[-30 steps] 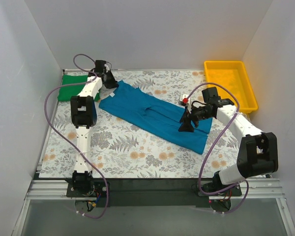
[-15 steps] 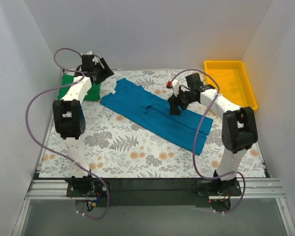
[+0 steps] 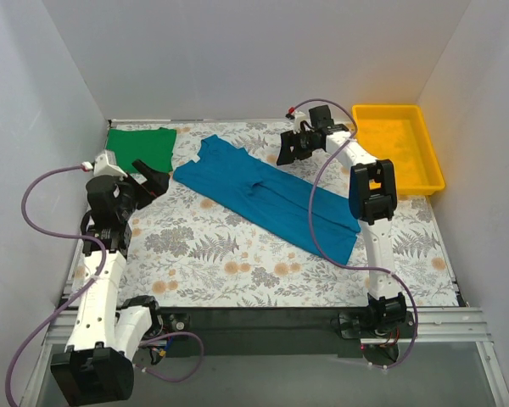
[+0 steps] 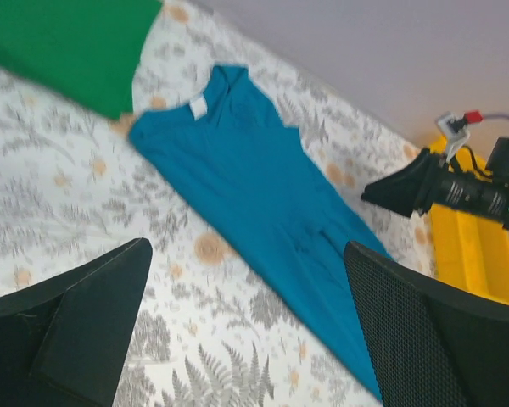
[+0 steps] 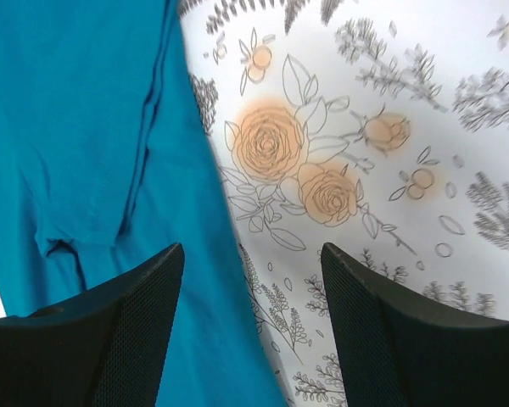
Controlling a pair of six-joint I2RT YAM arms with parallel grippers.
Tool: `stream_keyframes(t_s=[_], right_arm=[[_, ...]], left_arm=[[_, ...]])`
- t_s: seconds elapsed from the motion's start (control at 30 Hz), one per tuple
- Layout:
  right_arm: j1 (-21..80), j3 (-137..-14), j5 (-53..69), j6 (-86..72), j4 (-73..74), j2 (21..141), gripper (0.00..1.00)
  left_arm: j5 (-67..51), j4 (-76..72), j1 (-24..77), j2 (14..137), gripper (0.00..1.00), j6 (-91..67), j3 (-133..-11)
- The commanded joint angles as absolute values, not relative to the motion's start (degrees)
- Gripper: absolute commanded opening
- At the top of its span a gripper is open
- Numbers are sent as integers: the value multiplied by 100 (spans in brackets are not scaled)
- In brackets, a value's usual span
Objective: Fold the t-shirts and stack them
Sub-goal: Fold the tshirt
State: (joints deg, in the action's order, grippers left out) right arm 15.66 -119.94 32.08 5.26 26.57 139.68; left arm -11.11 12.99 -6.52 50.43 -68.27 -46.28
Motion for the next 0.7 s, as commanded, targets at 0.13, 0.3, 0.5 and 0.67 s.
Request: stream_keyframes(t_s=[0.13,0.3,0.5,0.67], right_arm=[[1652,-11920,3700,281,2865,14098,65],[1705,-11488,3753,360,2900,14045,56],[1714,-11505,3288,387,2944,14036,32],[1653,-11487,3094,369,2944,13966,1]], left_arm=[[-2012,1811,-650,5080,93,-7321,-3920],[-2337,1732,-650,5352,88,-7374,-3911],[-2452,1714,-650,5265,88,-7453,-3700],[-2496,1696,-650,5265,88,-7488,-3595]])
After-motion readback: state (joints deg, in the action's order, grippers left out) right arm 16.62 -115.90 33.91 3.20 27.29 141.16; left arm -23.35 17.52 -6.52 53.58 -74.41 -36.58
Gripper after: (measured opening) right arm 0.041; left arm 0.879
